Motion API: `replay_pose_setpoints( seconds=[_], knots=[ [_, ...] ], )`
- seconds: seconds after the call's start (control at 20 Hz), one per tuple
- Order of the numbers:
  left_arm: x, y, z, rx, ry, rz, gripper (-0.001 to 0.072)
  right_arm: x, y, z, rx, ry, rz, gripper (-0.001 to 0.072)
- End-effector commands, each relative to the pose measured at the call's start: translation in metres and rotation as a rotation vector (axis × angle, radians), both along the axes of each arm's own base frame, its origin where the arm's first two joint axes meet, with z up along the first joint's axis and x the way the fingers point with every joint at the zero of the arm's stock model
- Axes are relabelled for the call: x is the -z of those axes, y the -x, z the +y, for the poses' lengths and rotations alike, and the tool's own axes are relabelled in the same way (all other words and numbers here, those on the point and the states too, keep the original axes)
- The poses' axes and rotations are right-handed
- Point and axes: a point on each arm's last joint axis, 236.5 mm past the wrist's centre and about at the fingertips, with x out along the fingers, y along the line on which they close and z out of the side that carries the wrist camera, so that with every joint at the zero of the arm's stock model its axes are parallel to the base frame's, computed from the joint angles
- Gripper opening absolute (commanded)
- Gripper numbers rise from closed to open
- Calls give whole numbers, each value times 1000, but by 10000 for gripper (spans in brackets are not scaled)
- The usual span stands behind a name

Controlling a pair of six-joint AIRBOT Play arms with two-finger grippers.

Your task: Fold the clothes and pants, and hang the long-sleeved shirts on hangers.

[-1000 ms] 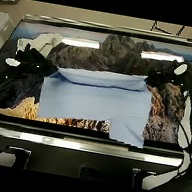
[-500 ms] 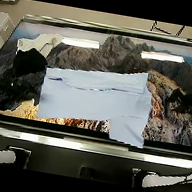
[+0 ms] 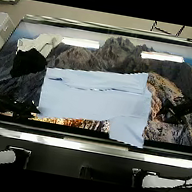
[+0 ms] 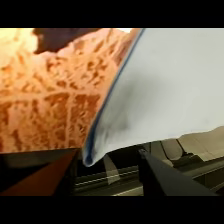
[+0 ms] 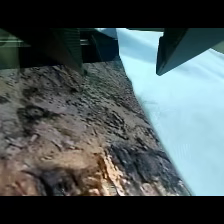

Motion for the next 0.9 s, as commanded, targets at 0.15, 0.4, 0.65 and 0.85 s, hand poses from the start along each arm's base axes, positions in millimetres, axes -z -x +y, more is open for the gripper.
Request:
replay_pose_setpoints(
  seconds=[0.15, 0.4, 0.65, 0.85],
  knots=[
    [13, -8, -21, 24, 5, -9, 84, 8, 4, 0, -25, 6, 0, 532],
    [5, -14, -19, 37, 2, -37, 26, 38, 15, 30, -60, -110, -34, 560],
    [-5, -19, -18, 50, -14, -85, 26, 50, -9, 53, 5, -192, -126, 535],
    [-13, -20, -18, 53, -18, -105, 26, 66, -11, 88, -88, -205, -97, 238]
  ],
)
